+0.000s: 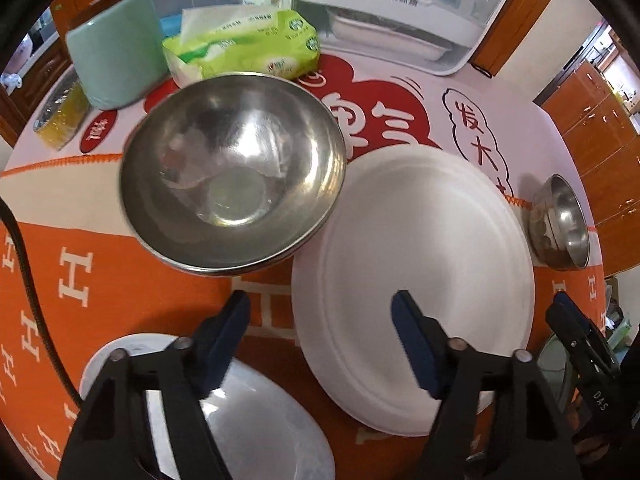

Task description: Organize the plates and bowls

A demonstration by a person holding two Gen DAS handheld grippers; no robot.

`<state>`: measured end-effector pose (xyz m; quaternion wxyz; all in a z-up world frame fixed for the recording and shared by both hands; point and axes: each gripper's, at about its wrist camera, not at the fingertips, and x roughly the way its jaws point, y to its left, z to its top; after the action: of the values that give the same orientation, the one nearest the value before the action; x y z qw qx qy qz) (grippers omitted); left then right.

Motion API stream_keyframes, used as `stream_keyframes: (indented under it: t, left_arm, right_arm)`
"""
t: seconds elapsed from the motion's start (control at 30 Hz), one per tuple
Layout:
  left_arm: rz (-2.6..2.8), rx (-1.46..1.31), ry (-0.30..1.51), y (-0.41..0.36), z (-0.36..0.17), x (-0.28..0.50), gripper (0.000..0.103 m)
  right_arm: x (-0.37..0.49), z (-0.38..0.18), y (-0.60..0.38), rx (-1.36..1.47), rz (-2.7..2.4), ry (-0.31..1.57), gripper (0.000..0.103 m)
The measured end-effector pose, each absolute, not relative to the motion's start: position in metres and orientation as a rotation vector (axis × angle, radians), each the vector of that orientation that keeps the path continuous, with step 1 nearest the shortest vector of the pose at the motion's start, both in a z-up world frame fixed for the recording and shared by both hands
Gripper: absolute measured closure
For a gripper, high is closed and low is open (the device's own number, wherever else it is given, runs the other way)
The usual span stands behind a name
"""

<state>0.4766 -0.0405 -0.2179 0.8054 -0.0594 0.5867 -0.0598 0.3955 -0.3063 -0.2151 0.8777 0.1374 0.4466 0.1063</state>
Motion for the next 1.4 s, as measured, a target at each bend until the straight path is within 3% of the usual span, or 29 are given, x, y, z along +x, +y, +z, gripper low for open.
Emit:
stream_keyframes:
  t: [0.07,0.13,0.4,0.93,1.4]
  left_arm:
    - [-0.135,-0.121,1.266,-0.043,-0.221,0.479,0.043]
    - [-0.143,-0.118,1.278,-0.046,-0.225,0.482,0.050]
    - [-0.109,-0.102,1.333,-0.051,-0.232,0.487,0.068]
    - [-0.131,-0.169,1.344,-0.042,-0.222,0.478,0.073]
    - [-0.224,-0.208,1.157,-0.036,-0.130,0.437,0.073]
  right_arm:
    - [0.397,-0.219,-0.305,0.285,0.217,0.946,0.050]
    - [0.401,-0.224,-0.304,0.287,0.216,0.968,0.062]
    - [0.405,-0.237,-0.307,0.350,0.209,1.037,0.082]
    - [0.400,-0.216,-0.307,0.354,0.177,1.023,0.082]
    - [0.368,-0.150,-0.311,0.344,0.151,0.923,0.082]
